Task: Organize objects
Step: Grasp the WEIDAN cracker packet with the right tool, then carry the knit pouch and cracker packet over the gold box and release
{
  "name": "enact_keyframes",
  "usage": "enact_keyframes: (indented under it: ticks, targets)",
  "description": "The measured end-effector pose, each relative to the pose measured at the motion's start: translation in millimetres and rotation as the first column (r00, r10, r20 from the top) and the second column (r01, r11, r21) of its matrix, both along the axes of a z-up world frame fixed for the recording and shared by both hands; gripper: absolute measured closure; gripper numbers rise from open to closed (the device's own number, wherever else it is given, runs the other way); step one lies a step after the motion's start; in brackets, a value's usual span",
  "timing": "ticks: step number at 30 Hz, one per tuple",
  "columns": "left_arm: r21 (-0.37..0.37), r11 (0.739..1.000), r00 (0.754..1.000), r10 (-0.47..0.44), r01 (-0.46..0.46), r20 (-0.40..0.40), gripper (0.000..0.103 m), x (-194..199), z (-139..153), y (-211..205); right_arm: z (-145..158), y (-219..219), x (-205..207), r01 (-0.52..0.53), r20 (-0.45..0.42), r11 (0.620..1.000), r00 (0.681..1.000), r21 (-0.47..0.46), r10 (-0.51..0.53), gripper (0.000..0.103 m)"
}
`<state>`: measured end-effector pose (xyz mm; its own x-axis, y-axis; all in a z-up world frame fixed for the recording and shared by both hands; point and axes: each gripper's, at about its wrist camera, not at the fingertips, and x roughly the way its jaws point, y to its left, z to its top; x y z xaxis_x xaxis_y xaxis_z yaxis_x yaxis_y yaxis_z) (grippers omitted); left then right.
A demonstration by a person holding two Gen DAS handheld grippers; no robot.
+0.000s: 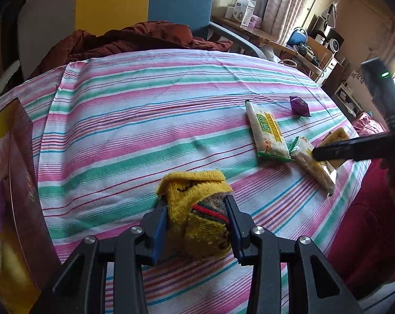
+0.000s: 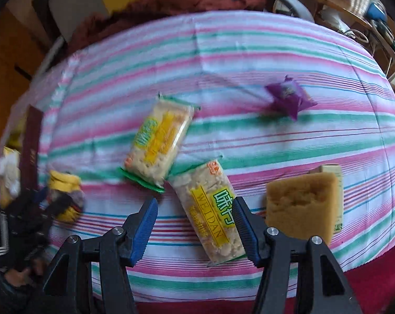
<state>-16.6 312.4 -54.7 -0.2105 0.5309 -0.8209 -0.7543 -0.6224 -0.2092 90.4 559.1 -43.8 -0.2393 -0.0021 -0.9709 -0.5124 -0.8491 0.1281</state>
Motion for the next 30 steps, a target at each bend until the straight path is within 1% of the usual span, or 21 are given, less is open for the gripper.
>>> enact_keyframes:
  ticks: [2,3,4,5,7,9,12,14,19,21,24,27,30]
  targets:
    - [0.003,1.000,1.000,0.001,-0.001,0.001,0.061,0,0,0,-14,-1,-7,-0.029,0.072,0.999,0.997,0.022,0.027,0.043]
    - [0.004,1.000,1.000,0.003,-0.003,0.002,0.061,0,0,-1,-18,-1,-10,-0.037,0.097,0.998,0.995,0.049,0.032,0.044]
    - [0.007,1.000,1.000,0.005,-0.005,0.005,0.061,0,-1,-1,-22,0,-11,-0.037,0.126,0.998,0.992,0.054,0.030,0.045]
    - [0.008,1.000,1.000,0.006,-0.006,0.005,0.061,-1,-1,-1,-28,2,-12,-0.036,0.149,0.999,0.988,0.039,0.030,0.045]
    - [0.009,1.000,1.000,0.007,-0.007,0.003,0.061,0,-1,-1,-32,5,-11,-0.035,0.162,0.999,0.986,0.018,0.032,0.046]
    - [0.013,1.000,1.000,0.010,-0.010,0.004,0.062,0,0,-2,-32,6,-9,-0.038,0.162,0.999,0.986,0.017,0.035,0.049]
    - [0.020,1.000,1.000,0.011,-0.011,-0.001,0.063,2,4,-6,-31,2,-6,-0.053,0.172,0.998,0.984,0.046,0.044,0.053]
    - [0.024,1.000,1.000,0.011,-0.011,-0.005,0.064,4,7,-10,-28,0,-1,-0.045,0.176,0.996,0.984,0.072,0.032,0.054]
    - [0.045,0.999,1.000,0.011,-0.011,-0.011,0.064,9,18,-21,-8,-6,12,-0.027,0.105,0.995,0.994,0.100,0.016,0.054]
    - [0.061,0.998,1.000,0.015,-0.014,-0.013,0.064,11,25,-27,2,-10,18,-0.016,0.062,0.995,0.998,0.103,0.009,0.054]
    - [0.081,0.997,0.999,0.020,-0.018,-0.028,0.064,15,38,-37,18,-18,25,-0.014,-0.031,0.997,0.999,0.082,0.016,0.054]
    - [0.105,0.994,0.998,0.043,-0.038,-0.039,0.064,16,51,-53,36,-36,13,-0.030,-0.126,0.997,0.991,0.065,0.038,0.054]
    - [0.137,0.987,0.996,0.088,-0.083,-0.033,0.064,11,63,-75,52,-68,-14,-0.064,-0.210,0.997,0.975,0.039,0.071,0.054]
